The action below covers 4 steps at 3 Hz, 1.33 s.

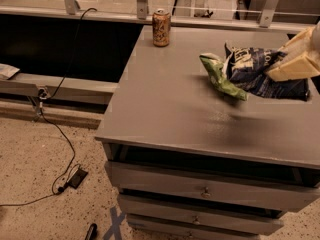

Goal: Move blue chip bag near orange can

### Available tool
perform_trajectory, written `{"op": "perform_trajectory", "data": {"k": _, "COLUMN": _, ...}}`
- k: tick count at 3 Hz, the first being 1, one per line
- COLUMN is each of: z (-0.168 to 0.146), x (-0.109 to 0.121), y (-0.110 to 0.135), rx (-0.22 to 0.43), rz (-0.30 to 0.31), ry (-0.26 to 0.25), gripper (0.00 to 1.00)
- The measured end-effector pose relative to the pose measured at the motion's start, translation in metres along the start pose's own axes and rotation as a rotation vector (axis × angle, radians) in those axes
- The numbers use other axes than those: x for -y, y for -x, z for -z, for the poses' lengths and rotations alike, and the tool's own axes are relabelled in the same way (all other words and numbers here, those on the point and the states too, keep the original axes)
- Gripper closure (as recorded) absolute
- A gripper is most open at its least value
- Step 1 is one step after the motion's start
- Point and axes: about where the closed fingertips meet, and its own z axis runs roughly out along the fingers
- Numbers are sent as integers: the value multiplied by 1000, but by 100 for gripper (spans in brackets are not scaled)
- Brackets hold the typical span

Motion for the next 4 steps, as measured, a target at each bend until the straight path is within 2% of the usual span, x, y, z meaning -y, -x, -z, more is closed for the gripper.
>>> {"op": "perform_trajectory", "data": {"k": 1, "z": -13, "x": 29, "y": 40, "rx": 56, "rz": 90, "ry": -33, "gripper": 100}}
{"op": "perform_trajectory", "data": {"k": 2, "z": -37, "x": 65, "y": 84, "rx": 106, "rz": 151, "ry": -52, "gripper": 100}}
{"op": "perform_trajectory", "data": {"k": 3, "z": -75, "x": 96, "y": 123, "rx": 99, "rz": 186, "ry": -67, "gripper": 100}}
{"op": "perform_trajectory", "data": {"k": 4, "z": -75, "x": 96, "y": 122, "rx": 99, "rz": 185, "ry": -67, "gripper": 100}}
